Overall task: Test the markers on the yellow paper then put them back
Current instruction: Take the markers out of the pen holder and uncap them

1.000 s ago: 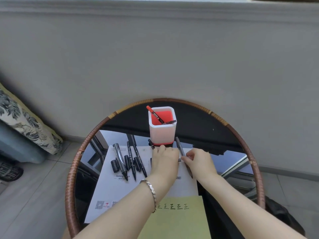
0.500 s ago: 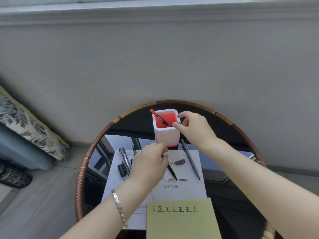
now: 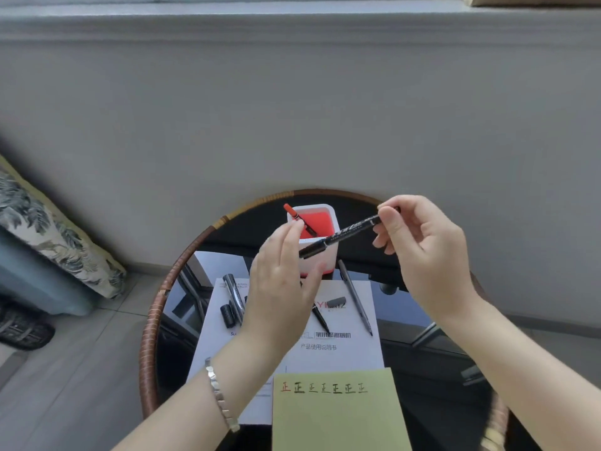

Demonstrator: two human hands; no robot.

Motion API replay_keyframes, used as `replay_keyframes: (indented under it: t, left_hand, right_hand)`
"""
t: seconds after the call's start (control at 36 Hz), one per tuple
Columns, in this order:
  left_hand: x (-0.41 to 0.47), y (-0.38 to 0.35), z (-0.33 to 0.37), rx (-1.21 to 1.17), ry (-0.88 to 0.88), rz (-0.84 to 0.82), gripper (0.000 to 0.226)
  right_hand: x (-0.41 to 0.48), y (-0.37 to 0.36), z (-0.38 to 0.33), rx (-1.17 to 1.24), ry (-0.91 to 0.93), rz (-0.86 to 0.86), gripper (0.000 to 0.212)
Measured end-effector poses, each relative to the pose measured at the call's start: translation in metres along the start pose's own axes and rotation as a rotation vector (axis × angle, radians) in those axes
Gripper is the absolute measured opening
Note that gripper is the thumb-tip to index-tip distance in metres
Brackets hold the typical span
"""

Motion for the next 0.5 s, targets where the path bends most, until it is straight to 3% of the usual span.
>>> replay_keyframes:
  t: [0.14,0.22,0.31,0.5]
  left_hand:
    - [-0.006,-0.013,0.023,-0.026,-0.136,-0.111,0.043]
    - [-0.010,-0.020,0.030,-0.101,-0.099,-0.207,0.037]
    - [-0.010,-0.019,0.035,-0.177,-0.037,-0.274,0.022]
    - [-0.015,-0.013,0.030,-0.182,0.014,-0.364,0.029]
  right_hand:
    - [-0.015,0.008,0.022,0.353,-0.382,0.043,0.012]
    - [-0.024,-0.006,0.035,0.432,-0.578,-0.091,0.009]
    - [-0.031,-0.022,0.038,0.382,-0.608,-0.197,0.010]
    - [-0.043,-0.045,0.032,0.328,-0.546,-0.289,0.012]
Point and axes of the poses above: each hand's wrist, its own x-axis towards the middle knuckle, its own y-axis out of the back of the hand, z = x × y, the point moved 7 cm from there along x, towards the middle knuckle, and after that the axes turned 6 degrees about x, right-handed, at the moved point
